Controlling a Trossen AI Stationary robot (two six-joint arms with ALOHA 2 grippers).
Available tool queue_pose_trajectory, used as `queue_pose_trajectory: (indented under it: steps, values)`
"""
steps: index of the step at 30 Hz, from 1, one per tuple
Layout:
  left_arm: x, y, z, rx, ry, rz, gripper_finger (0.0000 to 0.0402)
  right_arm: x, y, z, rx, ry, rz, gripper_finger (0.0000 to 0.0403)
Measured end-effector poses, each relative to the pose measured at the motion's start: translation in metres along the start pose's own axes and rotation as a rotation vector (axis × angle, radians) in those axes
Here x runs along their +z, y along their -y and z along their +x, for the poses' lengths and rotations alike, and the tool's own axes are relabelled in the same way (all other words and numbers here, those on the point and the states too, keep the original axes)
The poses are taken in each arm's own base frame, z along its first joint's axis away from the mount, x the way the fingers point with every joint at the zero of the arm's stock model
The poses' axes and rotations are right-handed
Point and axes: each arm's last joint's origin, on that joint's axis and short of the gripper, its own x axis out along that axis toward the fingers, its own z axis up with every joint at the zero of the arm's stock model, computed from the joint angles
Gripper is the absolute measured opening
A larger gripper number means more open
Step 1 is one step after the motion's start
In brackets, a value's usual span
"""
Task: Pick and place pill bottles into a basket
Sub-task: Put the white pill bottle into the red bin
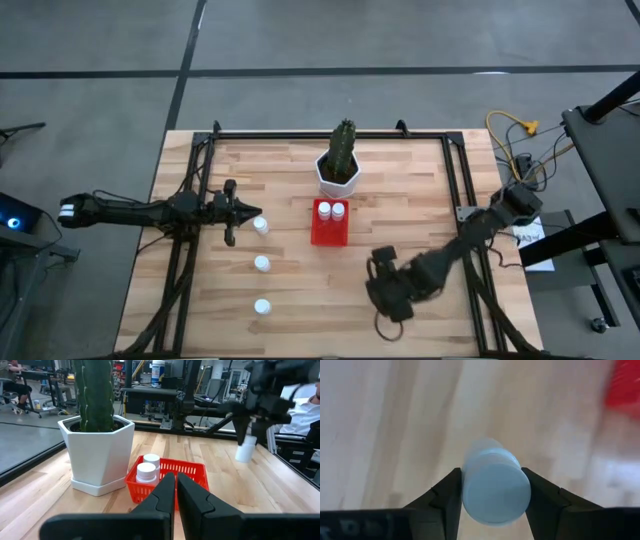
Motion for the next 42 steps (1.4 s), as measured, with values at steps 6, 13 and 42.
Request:
queue_pose_trajectory:
  steps: [6,13,42]
  values:
    - [0.0,0.0,0.0,0.0,0.001,0.0,0.0001,0.013,0.037,-0.019,-0.02,0.072,0.029,0.0157]
    - [0.0,0.0,0.0,0.0,0.0,0.0,0.0001,0.023,0.07,-0.026,-0.053,0.105,0.037,0.0157]
    - [0.0,0.0,0.0,0.0,0.0,0.0,0.0001,0.038,0.171,-0.013,-0.177,0.182,0.049,0.0156]
